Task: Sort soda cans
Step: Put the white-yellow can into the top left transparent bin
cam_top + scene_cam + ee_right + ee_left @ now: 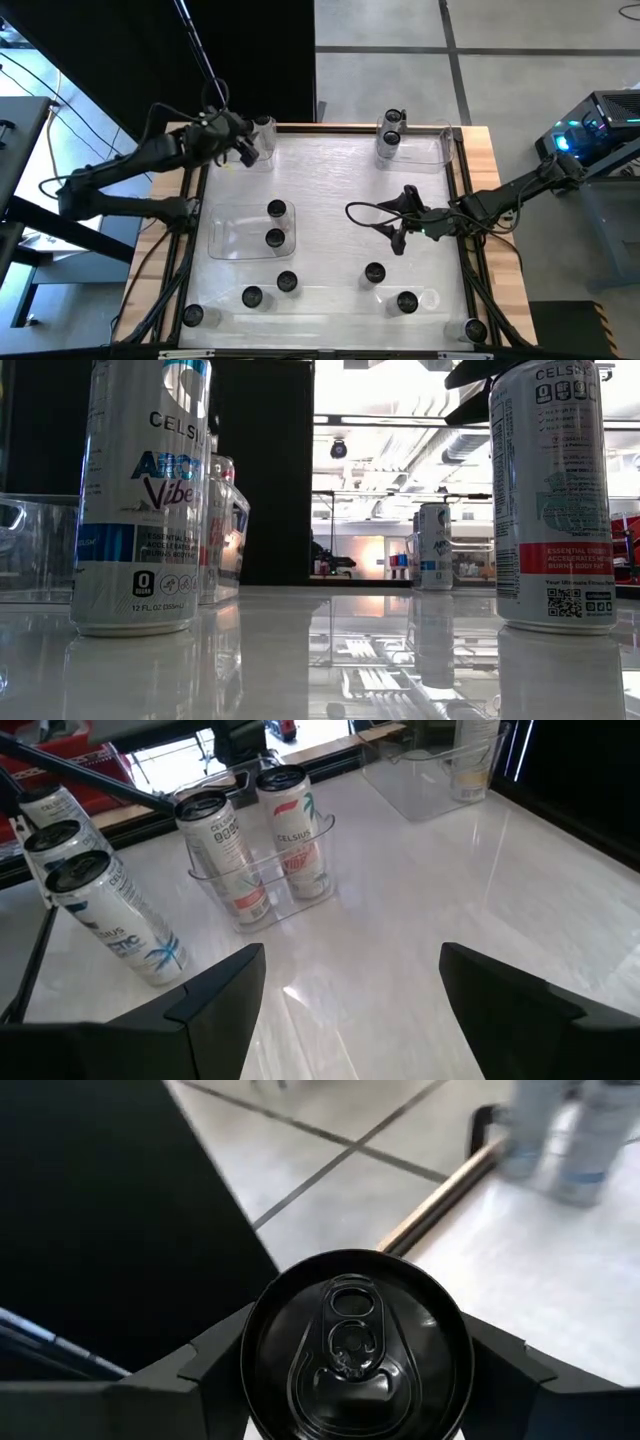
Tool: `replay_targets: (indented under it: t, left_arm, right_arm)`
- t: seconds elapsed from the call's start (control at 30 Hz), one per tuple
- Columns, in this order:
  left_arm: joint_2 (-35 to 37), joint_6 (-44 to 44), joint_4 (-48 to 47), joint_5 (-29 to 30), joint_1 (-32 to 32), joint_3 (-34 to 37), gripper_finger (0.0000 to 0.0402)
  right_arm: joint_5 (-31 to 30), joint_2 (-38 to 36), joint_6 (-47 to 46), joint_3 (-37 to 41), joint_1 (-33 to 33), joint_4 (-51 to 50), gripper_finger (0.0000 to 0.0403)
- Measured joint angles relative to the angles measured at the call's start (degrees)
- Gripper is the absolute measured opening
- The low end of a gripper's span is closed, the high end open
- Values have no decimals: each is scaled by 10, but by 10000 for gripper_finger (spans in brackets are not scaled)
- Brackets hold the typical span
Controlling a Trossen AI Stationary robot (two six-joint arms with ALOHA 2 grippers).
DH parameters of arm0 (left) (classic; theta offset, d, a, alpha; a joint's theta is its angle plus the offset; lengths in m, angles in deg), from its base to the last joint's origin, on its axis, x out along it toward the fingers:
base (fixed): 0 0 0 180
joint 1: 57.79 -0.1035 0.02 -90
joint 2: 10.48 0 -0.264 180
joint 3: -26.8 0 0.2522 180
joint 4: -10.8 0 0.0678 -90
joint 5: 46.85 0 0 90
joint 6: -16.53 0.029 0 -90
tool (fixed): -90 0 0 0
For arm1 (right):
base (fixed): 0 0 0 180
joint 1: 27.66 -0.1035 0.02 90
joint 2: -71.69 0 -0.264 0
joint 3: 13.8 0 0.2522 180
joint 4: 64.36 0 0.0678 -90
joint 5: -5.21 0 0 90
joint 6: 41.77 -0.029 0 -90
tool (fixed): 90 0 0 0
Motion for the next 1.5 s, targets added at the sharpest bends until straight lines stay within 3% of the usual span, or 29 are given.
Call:
replay_targets:
  t: [0.17, 0.37, 0.63, 1.0, 1.2, 1.5]
  left_arm:
    - [4, -4, 98, -72, -41, 82, 247]
    - [-25, -2, 164, -107, -90, 138, 247]
    - [-91, -4, 221, -166, -130, 146, 247]
    - [-177, -21, 264, -203, -166, 144, 255]
    - [-184, -30, 262, -202, -166, 145, 287]
    - [-182, -31, 264, -229, -167, 144, 295]
  right_arm:
    - [1, 0, 0, 0, 0, 0, 296]
    - [1, 0, 0, 0, 0, 3, 296]
    - [1, 0, 0, 0, 0, 7, 296]
    - [1, 0, 0, 0, 0, 9, 296]
    - [1, 0, 0, 0, 0, 9, 296]
    - [1, 0, 0, 0, 0, 9, 296]
